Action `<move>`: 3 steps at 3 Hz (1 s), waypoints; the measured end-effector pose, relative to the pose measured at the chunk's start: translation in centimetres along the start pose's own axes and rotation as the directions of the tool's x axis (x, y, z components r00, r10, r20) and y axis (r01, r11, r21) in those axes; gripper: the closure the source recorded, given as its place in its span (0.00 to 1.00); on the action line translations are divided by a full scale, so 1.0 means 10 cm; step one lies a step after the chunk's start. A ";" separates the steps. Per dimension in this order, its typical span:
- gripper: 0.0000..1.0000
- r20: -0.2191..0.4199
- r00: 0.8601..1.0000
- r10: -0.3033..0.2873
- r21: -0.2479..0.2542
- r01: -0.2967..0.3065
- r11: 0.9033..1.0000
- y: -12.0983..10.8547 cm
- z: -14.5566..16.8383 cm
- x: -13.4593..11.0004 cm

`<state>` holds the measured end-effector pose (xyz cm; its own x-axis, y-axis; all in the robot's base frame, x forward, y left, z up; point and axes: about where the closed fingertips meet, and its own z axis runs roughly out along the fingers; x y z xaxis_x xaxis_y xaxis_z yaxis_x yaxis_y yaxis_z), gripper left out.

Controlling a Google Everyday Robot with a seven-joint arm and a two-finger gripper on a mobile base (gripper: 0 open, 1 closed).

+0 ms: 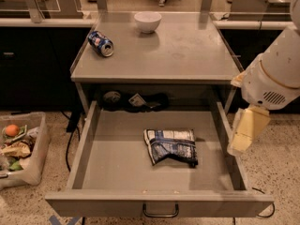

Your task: Pick blue chip bag from top drawer and place on counter

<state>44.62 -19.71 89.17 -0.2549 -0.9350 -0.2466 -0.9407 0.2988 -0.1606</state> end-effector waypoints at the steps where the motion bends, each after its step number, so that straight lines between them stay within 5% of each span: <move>1: 0.00 0.001 1.000 0.000 0.000 0.000 1.000 0.00 0.00 0.00; 3: 0.00 0.212 0.977 0.035 -0.060 -0.023 0.998 -0.19 0.58 -0.37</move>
Offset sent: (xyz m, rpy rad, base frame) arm 0.0285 0.0230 -0.0350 0.3088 -0.0292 -0.0122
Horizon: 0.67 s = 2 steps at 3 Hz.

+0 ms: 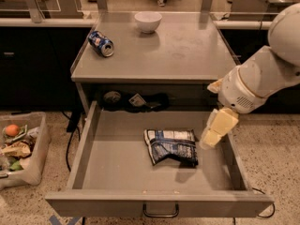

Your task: Pick blue chip bag from top drawer and place on counter

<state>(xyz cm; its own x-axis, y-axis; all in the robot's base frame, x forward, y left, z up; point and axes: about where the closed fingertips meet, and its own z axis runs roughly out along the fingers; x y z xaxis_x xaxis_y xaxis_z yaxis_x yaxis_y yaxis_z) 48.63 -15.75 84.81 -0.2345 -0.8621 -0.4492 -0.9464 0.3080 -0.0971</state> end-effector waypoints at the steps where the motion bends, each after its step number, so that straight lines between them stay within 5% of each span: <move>1: 0.00 0.061 0.998 -0.024 -0.036 0.026 0.999 -0.11 0.50 -0.28; 2: 0.00 0.055 0.998 -0.029 -0.026 0.030 0.999 -0.11 0.48 -0.26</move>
Offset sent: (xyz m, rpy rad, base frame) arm 0.0224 0.0345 -0.0249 0.0510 0.0033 0.0398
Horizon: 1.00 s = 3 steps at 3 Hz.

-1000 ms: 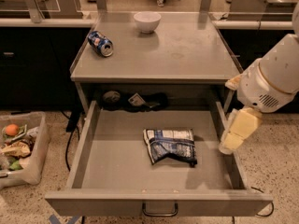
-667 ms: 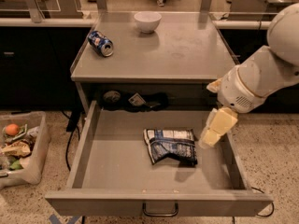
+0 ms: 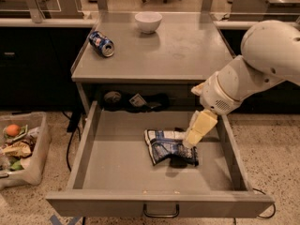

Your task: Pick blue chip bag from top drawer and place on counter

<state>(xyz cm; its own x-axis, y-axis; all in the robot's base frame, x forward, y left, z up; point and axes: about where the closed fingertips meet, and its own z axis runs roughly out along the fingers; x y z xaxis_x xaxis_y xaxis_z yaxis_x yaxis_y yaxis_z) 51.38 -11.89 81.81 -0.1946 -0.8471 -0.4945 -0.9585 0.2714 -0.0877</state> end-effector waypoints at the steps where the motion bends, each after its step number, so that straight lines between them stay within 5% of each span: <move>1: 0.00 0.016 1.000 0.019 -0.019 -0.019 1.000 0.03 0.24 0.12; 3: 0.00 0.034 0.998 0.053 -0.109 -0.049 0.993 0.18 1.07 0.27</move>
Offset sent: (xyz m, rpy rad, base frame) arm -0.0018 0.0326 -0.1010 0.0983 0.0875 0.0191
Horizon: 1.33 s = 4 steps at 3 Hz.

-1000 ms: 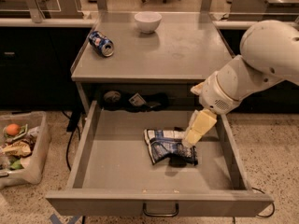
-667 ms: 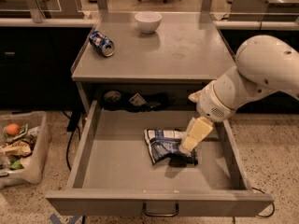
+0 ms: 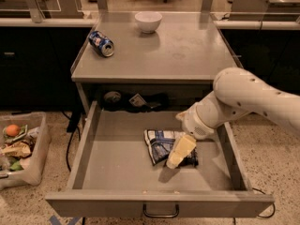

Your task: Pick blue chip bag from top drawer and place on counter

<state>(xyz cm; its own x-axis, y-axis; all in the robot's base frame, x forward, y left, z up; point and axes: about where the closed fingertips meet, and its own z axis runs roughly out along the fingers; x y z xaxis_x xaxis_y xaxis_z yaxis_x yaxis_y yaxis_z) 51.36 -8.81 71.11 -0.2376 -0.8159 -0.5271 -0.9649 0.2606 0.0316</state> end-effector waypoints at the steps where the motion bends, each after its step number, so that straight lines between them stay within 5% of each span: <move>1: 0.00 -0.026 1.000 -0.015 -0.052 0.014 0.999 0.15 0.42 0.06; 3: 0.00 -0.044 0.999 -0.025 -0.038 0.023 0.999 0.15 0.42 0.07; 4: 0.00 -0.060 0.998 -0.011 -0.005 0.010 1.000 -0.15 0.53 0.16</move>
Offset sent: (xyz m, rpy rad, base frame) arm -0.0093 0.0174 -0.0323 -0.0127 0.0346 0.0345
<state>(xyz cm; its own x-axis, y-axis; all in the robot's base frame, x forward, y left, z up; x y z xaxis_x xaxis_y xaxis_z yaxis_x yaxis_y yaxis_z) 52.98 -7.75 65.71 -0.2335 -0.8480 -0.4759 -0.9679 0.2494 0.0304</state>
